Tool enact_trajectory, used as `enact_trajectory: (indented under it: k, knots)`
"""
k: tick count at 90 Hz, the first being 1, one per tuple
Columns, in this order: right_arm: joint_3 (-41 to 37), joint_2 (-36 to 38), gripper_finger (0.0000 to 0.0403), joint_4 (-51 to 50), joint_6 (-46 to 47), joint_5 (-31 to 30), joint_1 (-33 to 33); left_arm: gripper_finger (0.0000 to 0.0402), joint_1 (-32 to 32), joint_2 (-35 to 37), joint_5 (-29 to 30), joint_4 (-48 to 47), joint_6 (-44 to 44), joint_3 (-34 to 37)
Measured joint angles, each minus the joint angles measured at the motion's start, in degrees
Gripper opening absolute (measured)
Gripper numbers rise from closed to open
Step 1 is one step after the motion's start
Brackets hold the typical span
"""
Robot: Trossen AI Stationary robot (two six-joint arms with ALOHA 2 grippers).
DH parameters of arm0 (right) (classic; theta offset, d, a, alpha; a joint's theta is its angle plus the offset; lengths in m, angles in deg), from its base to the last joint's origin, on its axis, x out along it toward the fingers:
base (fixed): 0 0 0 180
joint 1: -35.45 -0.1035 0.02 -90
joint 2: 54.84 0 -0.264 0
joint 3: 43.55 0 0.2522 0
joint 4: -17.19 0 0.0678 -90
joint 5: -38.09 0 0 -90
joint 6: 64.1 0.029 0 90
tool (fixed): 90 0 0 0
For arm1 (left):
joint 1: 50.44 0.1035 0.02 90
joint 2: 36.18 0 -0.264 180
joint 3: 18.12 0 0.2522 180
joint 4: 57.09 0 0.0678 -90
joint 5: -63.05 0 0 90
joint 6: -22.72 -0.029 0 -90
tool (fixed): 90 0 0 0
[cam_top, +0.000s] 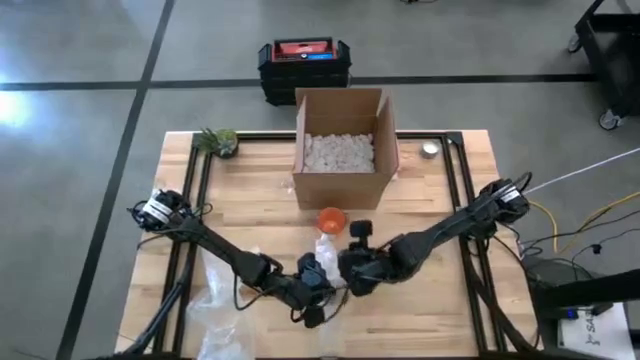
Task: Wrap mug
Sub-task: Wrap the yellow mug with the transparent bubble wrap
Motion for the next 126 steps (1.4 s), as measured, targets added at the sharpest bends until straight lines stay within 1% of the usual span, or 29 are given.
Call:
enact_trajectory:
  k: [11,19,24,32,40,62,73,79,86,93,98,105,121,126]
  knots:
    - [-1.96,0.08,0.0014,7.37,-2.98,2.80,0.01,0.0022,0.00,0.00,-0.02,0.06,0.00,0.02]
    - [-1.97,1.41,0.0014,8.57,-3.52,5.21,-1.62,0.0022,0.00,-0.02,-0.02,0.06,0.00,0.02]
    - [-1.96,1.86,0.0014,8.75,-3.48,8.44,-2.58,0.0022,0.00,-0.02,-0.02,0.10,0.00,0.02]
    - [-2.66,1.66,0.0014,8.98,-2.39,13.00,-3.88,0.0022,0.00,-0.02,0.09,0.09,0.00,0.04]
    - [-4.17,0.27,0.0014,11.19,-2.19,15.27,-4.86,0.0022,0.03,-0.02,0.58,0.10,-0.07,0.04]
    - [-4.48,-4.05,0.0014,12.24,-0.91,15.21,-5.23,0.0022,0.11,0.34,0.55,0.81,-0.34,0.11]
    - [-4.03,-4.17,0.0014,11.76,-1.84,15.27,-5.23,0.0022,-0.43,3.70,-2.28,-0.19,-0.04,0.35]
    - [-3.59,-4.18,0.0014,11.81,-2.20,15.31,-5.23,0.0022,-1.35,6.42,-2.23,-0.29,0.26,0.32]
    - [-3.01,-4.34,0.0014,11.65,-2.87,15.34,-5.23,0.0022,-2.21,8.60,-0.32,-0.20,-0.87,0.11]
    - [-2.85,-4.39,0.0014,11.63,-3.25,15.34,-5.23,0.0021,-2.43,9.01,3.81,-0.10,-2.39,0.11]
    - [-2.83,-4.39,0.0014,11.63,-3.32,15.32,-5.23,0.0021,-1.55,8.42,4.06,-0.02,-1.88,0.11]
    - [-2.83,-4.39,0.0014,11.71,-3.30,15.29,-5.23,0.0021,-0.33,6.25,2.73,0.35,-0.55,0.11]
    - [-2.81,-4.33,0.0014,11.66,-2.39,15.29,-5.23,0.0021,0.94,0.46,-3.59,2.22,1.46,0.20]
    - [-2.79,-4.08,0.0014,11.22,-1.76,15.54,-5.23,0.0020,0.96,-0.65,-4.51,2.82,1.39,0.03]
